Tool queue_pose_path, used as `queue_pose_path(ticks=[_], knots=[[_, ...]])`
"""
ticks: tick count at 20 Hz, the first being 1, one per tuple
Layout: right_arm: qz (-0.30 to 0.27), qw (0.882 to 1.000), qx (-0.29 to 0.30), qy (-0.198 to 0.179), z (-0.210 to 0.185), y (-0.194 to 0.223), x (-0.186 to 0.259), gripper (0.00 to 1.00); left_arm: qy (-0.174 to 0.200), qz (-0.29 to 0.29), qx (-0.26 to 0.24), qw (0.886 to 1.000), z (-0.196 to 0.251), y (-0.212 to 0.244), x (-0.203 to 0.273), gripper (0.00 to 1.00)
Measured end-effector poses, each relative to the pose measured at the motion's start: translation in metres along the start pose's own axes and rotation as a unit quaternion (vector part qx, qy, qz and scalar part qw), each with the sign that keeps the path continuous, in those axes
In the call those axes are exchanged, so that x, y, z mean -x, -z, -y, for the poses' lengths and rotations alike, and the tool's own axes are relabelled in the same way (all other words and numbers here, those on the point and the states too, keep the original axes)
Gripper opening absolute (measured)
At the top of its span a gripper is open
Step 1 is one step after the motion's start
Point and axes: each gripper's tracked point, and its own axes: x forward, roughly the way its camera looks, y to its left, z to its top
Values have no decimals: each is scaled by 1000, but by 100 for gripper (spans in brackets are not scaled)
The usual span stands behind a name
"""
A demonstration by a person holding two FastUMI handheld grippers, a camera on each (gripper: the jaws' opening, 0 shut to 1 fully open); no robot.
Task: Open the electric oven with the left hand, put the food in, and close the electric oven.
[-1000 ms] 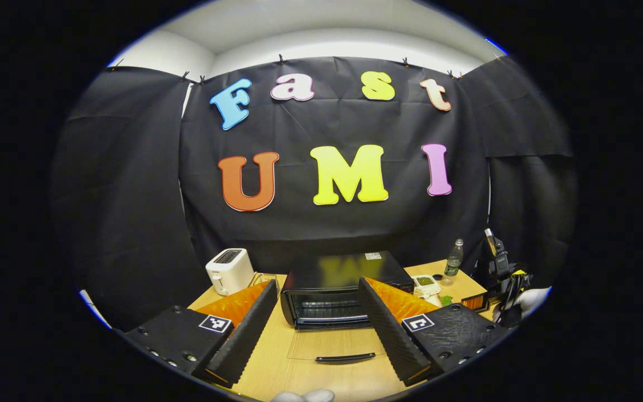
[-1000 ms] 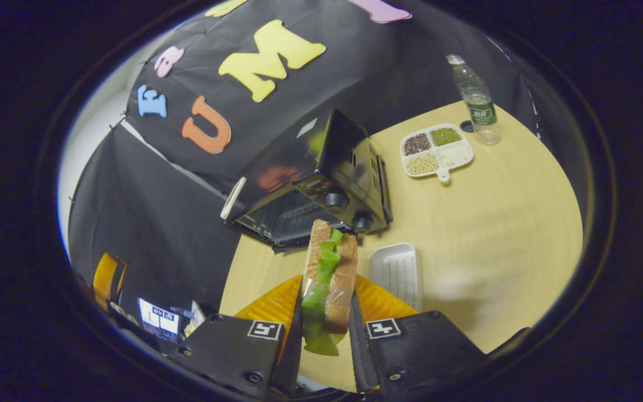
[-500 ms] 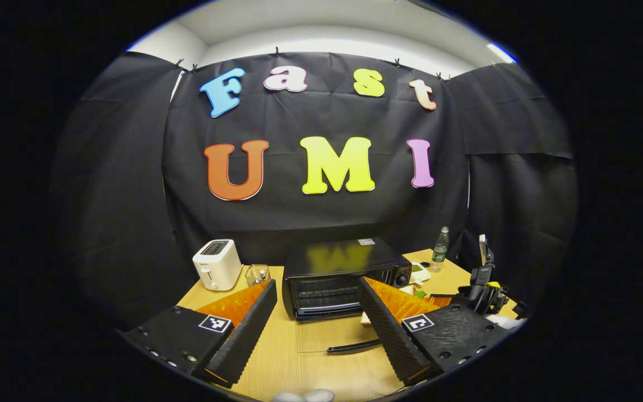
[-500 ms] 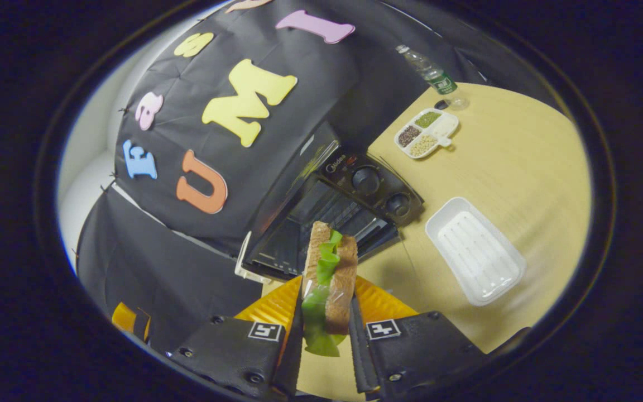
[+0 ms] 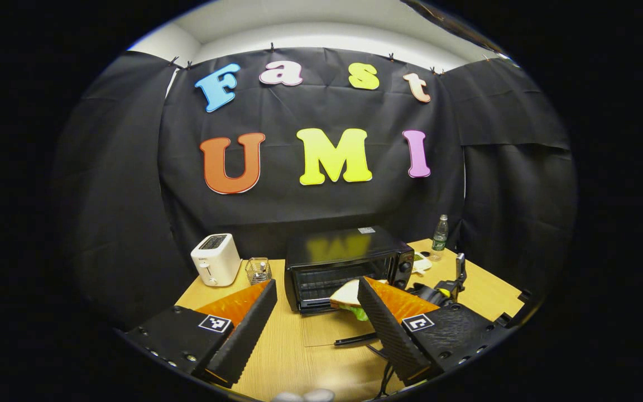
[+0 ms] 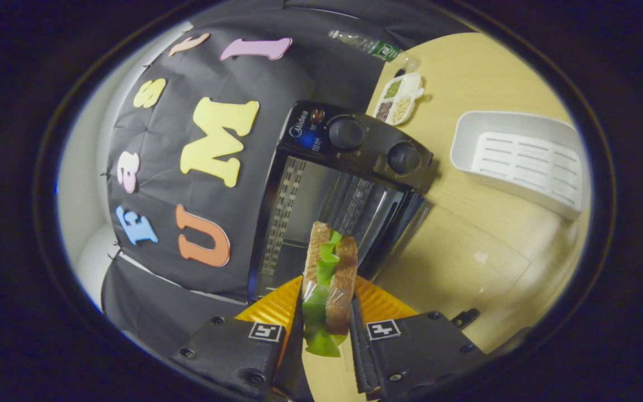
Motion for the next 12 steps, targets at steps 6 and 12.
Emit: queue_pose_path(ticks=[6,12], knots=[[26,1000,-2,2,-10,-7,-52,38,-11,-12,10,1000,-14,17,4,95],[29,999,3,22,8,-7,-88,38,-26,-17,25,999,-23,25,1,96]])
